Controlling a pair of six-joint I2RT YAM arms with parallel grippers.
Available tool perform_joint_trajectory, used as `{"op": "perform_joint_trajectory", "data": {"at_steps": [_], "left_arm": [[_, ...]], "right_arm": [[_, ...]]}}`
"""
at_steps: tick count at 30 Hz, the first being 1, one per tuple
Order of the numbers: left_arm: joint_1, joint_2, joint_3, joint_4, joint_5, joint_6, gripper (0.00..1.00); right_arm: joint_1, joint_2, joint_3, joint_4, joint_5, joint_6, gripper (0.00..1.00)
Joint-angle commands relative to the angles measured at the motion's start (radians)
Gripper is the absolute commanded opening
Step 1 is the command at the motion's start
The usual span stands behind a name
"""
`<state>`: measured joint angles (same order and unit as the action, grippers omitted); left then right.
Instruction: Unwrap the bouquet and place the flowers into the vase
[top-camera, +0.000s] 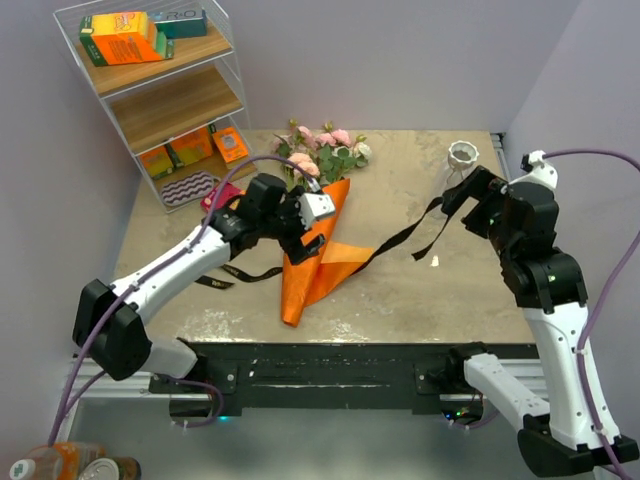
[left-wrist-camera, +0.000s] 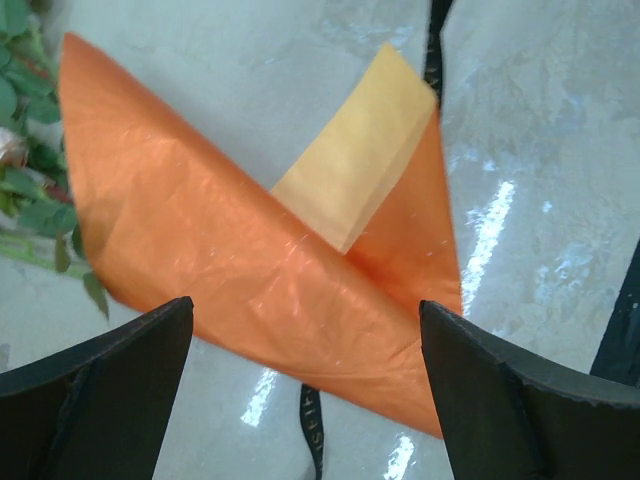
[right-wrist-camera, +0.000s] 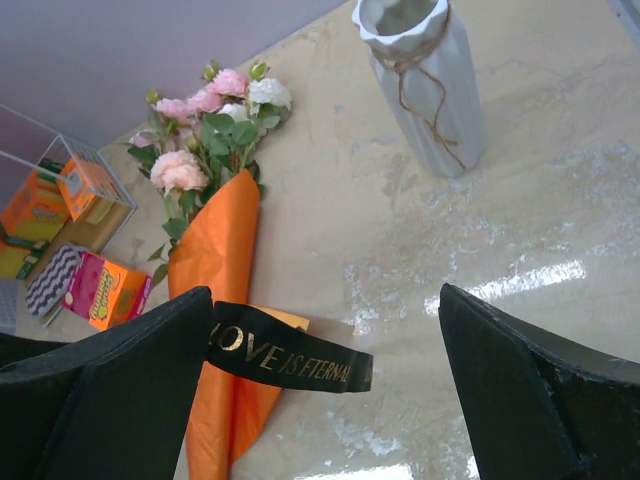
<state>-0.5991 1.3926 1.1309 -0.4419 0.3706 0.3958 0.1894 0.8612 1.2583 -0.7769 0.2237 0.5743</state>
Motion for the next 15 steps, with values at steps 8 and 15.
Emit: {"op": "perform_joint_trajectory", "data": {"at_steps": [8,15], "left_arm": [[-0.272,0.348,0.121,0.157,-0.28,-0.012,0.99],[-0.281,0.499,0.176,0.203,-0.367,-0.032,0.99]], "right_arm": [[0.001,-0.05,-0.088,-0.015,0.039,0.016,0.99],[-0.001,-0.09,-0.119,-0.03,0.042,0.006,0.99]]}}
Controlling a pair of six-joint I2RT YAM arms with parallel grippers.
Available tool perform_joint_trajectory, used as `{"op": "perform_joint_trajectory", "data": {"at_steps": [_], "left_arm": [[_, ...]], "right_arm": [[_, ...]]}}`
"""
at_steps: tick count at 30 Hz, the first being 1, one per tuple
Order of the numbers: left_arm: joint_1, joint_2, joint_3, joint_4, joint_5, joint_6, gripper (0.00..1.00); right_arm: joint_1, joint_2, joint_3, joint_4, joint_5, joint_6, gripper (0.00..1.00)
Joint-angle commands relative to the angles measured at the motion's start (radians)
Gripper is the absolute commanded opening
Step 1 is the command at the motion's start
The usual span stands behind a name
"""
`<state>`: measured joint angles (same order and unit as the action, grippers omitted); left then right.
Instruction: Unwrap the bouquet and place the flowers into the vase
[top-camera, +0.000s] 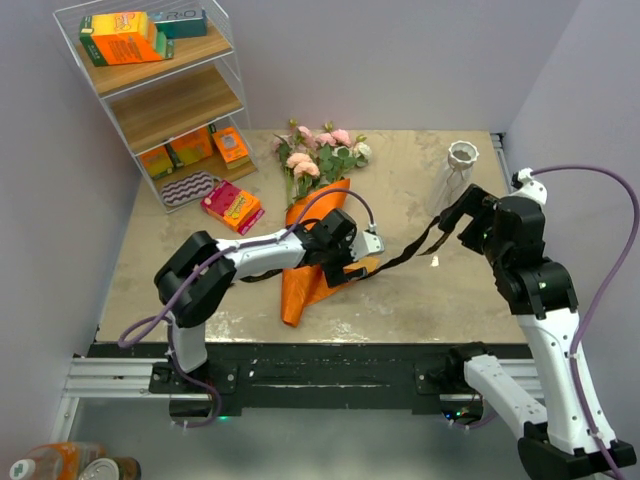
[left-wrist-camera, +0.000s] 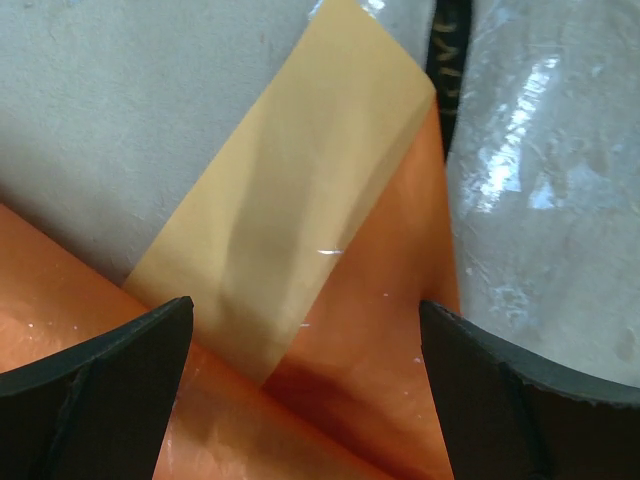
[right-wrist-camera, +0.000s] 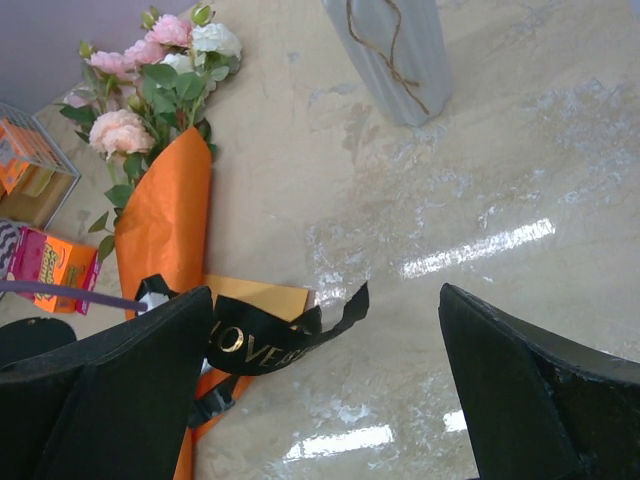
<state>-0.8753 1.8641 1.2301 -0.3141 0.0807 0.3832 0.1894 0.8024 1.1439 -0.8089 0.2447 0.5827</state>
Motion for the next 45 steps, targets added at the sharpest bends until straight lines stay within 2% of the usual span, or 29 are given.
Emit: {"op": "perform_joint_trajectory", "data": {"at_steps": [1,8,15,26,31,35,36,38,45], "left_arm": [[-0.01,0.036,0.08,0.075,-0.105,-0.015,0.99],[-0.06,0.07,0.031,0.093,-0.154,0.023,0.99],[-0.079,0.106,-0.033,0.087,-0.167,0.045,0.99],[-0.076,0.075,-0.061,0.087,-0.182,0.045,1.0],[-0.015,-0.049,0.146,-0.06,-0.058,-0.007,0.99],[0.175,-0.066,0.33,-0.236,0.248,-0.035,1.0],[0.208,-0.062,0.374,-0.255,0.289,-0.026,0.99],[0.286,-0.045,0.384,-0.282,0.38,-0.004,0.99],[0.426,0.087,0.381,-0.319,0.511,0.1,1.0]], "right_arm": [[0.001,-0.032,-0.007,0.001,0.016,-0.004,0.99],[0.001,-0.023,0.031,-0.007,0.014,-0.004,0.99],[0.001,0.06,0.273,-0.064,0.044,-0.023,0.99],[-0.001,0.112,0.433,-0.088,0.036,-0.026,0.99],[0.001,0.097,0.343,-0.055,0.015,-0.024,0.99],[-0.001,0.064,0.252,-0.021,0.016,-0.024,0.99],[-0.001,0.061,0.246,-0.016,0.016,-0.026,0.99],[0.001,0.054,0.225,-0.001,0.013,-0.029,0.99],[0.001,0.031,0.165,0.033,-0.001,-0.032,0.98]]}}
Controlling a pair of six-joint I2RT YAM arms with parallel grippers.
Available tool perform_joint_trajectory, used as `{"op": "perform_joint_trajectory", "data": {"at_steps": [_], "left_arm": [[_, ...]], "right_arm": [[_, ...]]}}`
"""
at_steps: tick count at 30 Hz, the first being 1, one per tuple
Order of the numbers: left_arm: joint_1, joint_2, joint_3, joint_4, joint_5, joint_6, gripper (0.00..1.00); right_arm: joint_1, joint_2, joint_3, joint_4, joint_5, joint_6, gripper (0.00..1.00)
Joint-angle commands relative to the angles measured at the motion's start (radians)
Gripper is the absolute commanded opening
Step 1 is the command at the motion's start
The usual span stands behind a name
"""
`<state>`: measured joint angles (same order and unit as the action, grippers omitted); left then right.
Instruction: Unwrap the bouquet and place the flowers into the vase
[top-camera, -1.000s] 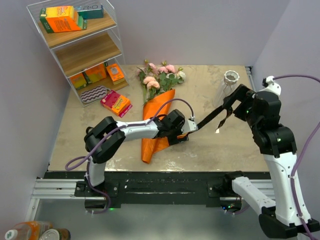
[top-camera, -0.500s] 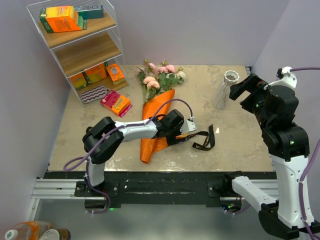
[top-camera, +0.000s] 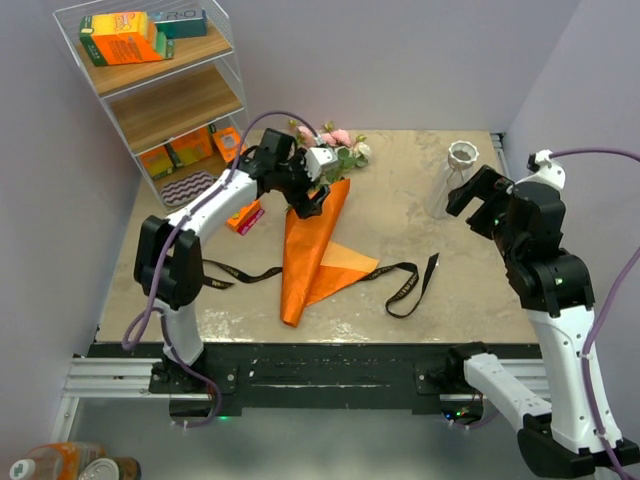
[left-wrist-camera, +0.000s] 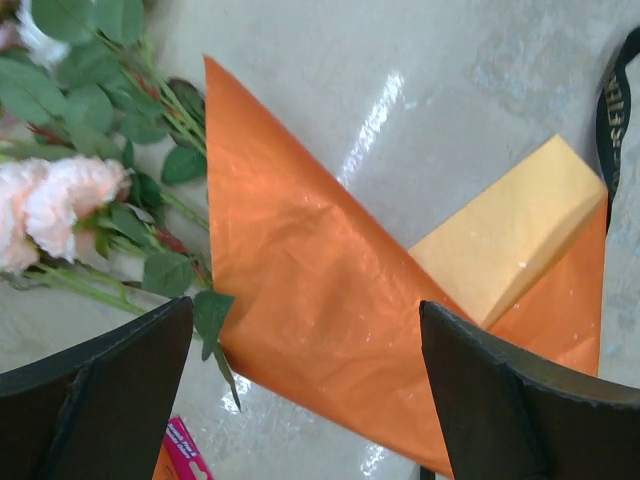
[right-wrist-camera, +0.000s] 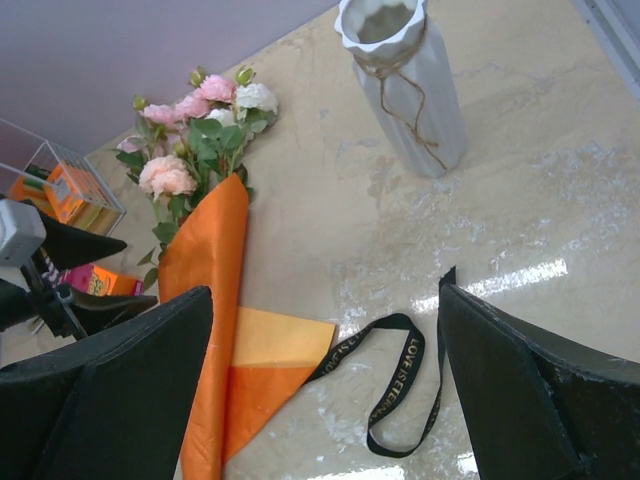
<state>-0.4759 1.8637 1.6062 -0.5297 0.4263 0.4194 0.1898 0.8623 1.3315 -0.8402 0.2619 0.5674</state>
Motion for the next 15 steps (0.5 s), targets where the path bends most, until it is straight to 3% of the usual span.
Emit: {"op": "perform_joint_trajectory", "data": {"at_steps": [1,15], "left_arm": [[0.036,0.113,0.012,-0.105,0.178,0.067,0.99],[0.066,0.238,0.185,-0.102,0.132,0.045,0.98]], "right_arm": [[0.0,-0.035,-0.029,0.07,-0.016,-0.017,0.97],[-0.001,-0.088,-0.13,0.099,-0.055,-0.02,0.97]]}}
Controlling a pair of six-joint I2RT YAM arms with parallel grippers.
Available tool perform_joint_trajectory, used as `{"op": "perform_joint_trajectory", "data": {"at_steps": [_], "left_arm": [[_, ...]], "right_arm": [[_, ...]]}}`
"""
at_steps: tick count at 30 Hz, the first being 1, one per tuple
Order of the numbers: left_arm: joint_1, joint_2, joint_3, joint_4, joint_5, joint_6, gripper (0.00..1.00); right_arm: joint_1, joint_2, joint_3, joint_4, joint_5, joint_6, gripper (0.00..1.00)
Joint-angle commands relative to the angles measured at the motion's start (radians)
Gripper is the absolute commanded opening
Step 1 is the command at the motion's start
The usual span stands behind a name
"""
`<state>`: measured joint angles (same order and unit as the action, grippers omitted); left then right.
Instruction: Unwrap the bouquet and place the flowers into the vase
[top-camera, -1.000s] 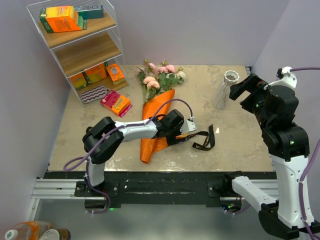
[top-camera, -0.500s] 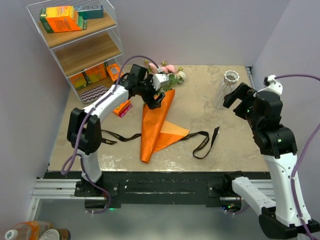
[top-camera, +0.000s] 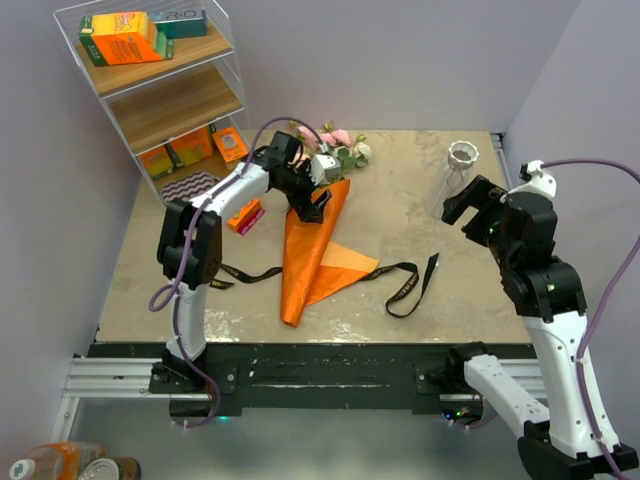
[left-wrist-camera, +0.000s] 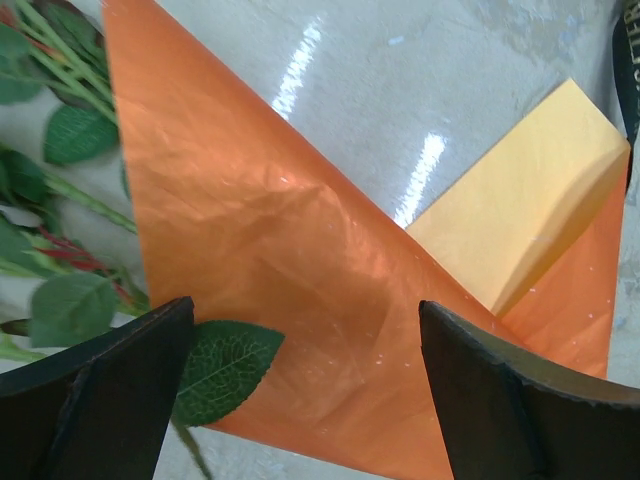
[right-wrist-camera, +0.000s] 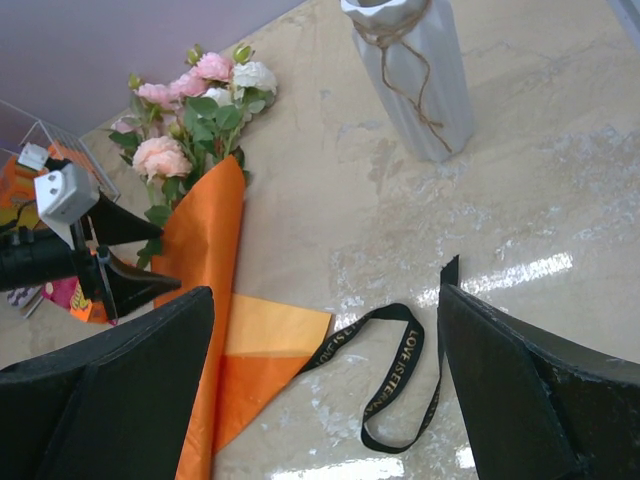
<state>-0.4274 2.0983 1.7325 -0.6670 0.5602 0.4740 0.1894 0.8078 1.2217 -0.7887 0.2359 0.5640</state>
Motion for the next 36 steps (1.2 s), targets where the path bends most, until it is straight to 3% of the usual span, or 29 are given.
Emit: {"op": "perform_joint_trajectory", "data": {"at_steps": [1,21,24,26,33,36], "left_arm": [[0.019,0.003,0.059,0.043,-0.012,-0.012,0.98],[0.049,0.06,0.107,0.055,-0.098,0.018,0.98],[0.052,0.075,0.124,0.038,-0.082,0.031,0.93],[0.05,0.088,0.151,0.001,-0.054,0.044,0.84],[0.05,0.161,0.259,-0.147,0.038,0.123,0.82],[0.05,0.177,0.298,-0.193,0.072,0.144,0.76]], "right_arm": [[-0.001,-0.033,-0.025,0.054,-0.03,-0.016,0.97],[-0.001,-0.024,-0.037,0.088,-0.053,-0.013,0.97],[-0.001,-0.022,-0.041,0.091,-0.053,-0.009,0.96],[-0.001,-0.024,-0.042,0.091,-0.053,-0.006,0.96],[-0.001,-0.032,-0.036,0.088,-0.053,0.0,0.96],[-0.001,-0.033,-0.031,0.086,-0.055,0.0,0.96]]}}
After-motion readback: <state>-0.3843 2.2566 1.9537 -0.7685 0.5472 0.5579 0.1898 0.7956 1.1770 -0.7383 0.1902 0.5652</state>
